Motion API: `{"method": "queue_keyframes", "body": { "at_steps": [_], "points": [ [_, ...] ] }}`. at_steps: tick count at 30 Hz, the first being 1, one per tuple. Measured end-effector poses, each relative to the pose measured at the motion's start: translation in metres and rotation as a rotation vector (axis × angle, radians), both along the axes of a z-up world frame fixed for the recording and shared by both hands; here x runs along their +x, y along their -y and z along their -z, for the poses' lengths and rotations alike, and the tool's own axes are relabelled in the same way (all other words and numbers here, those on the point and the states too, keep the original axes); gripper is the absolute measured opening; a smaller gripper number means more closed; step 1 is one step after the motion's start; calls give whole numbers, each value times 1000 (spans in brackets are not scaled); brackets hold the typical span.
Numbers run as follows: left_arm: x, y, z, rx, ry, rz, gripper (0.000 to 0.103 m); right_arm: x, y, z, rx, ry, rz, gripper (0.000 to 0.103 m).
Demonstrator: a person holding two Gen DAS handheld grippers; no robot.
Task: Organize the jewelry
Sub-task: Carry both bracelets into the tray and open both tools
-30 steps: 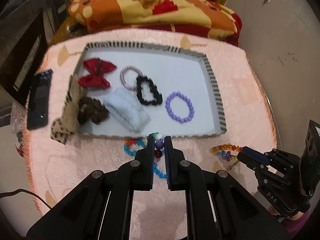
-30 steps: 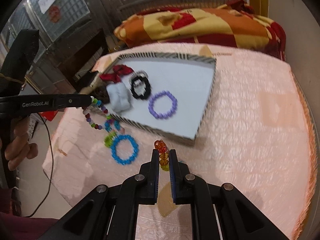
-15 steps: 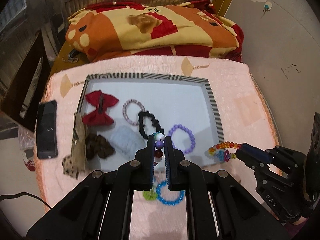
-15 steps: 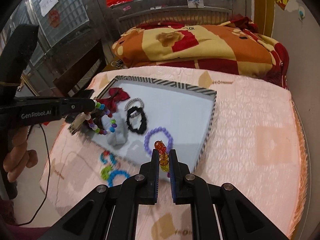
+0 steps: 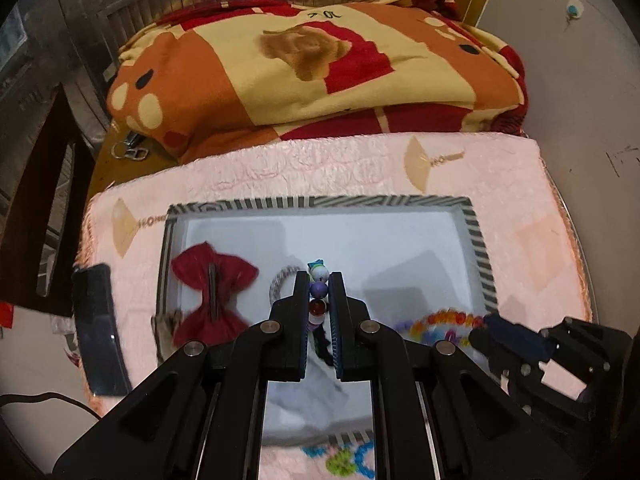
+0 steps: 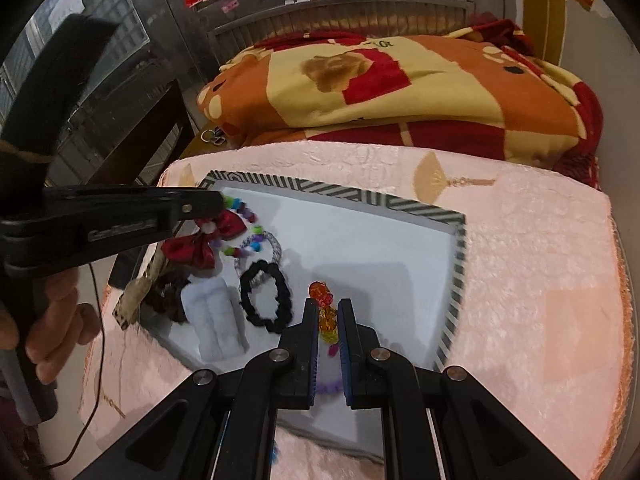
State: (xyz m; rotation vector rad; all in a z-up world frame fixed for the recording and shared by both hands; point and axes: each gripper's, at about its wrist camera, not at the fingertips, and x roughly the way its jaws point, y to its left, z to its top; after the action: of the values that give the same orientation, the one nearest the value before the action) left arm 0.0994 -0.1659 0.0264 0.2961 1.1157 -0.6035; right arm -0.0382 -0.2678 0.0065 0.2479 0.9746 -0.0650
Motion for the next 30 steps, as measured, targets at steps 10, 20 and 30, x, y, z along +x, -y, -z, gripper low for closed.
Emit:
{"method": "queue_keyframes", "body": {
  "at_steps": [10,20,30],
  "points": [
    [57,2,47,30,-80,-43,8,55,29,43,11,-86,77,9],
    [85,-8,82,77,-101,-98,8,81,52,75,-16,-112,177,9],
    [69,-17,77,57,-53,-123,41,71,54,75,8,-102,196,35]
  ]
}}
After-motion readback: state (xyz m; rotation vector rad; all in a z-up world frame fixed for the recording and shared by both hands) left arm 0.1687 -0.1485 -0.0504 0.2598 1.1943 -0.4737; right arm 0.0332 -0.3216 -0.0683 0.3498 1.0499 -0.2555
